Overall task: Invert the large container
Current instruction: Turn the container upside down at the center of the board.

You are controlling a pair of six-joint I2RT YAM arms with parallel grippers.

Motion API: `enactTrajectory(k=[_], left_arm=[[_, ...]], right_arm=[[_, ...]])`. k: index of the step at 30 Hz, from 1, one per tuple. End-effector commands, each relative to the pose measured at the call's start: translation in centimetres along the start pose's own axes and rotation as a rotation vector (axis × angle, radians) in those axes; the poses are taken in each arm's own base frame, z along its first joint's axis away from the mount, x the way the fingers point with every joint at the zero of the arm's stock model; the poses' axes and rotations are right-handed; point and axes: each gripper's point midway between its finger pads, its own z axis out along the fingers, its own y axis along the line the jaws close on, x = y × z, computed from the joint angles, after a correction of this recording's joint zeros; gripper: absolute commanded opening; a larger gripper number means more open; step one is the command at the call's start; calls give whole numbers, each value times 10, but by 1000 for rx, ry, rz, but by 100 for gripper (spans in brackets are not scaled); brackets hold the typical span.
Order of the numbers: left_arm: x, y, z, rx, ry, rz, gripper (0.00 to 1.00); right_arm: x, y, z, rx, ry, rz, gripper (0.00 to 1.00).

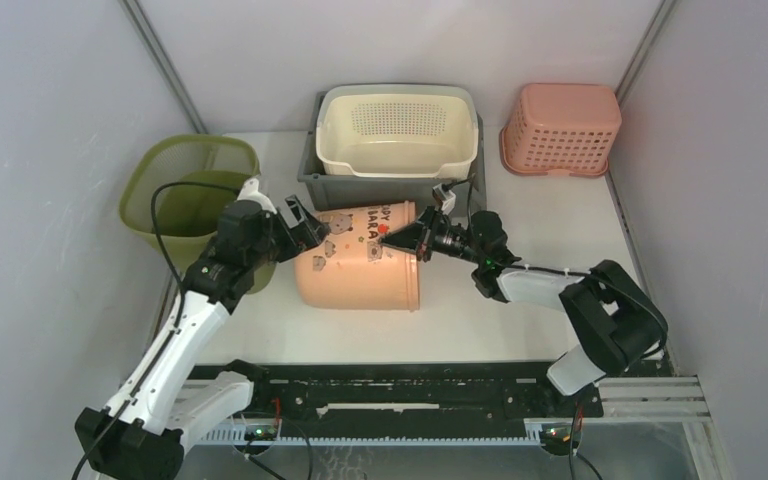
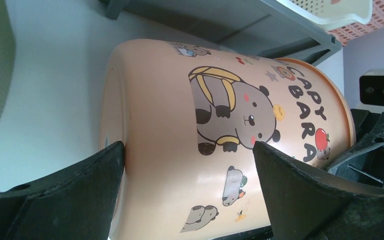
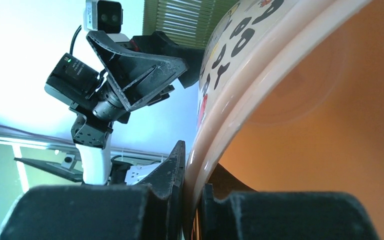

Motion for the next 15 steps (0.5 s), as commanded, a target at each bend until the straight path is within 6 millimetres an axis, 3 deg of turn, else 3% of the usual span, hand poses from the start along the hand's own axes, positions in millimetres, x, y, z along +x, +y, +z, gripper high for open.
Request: enactTrajectory(k=[1, 5, 15], left_arm=[[-23, -74, -40, 282, -13, -24, 99], [-32, -78, -51, 285, -32, -15, 99], [-46, -92, -63, 317, -57, -12, 99]], right_arm=[[25, 6, 15, -64, 73, 44, 14], [30, -2, 23, -34, 86, 53, 31], [33, -34, 23, 127, 84, 35, 34]])
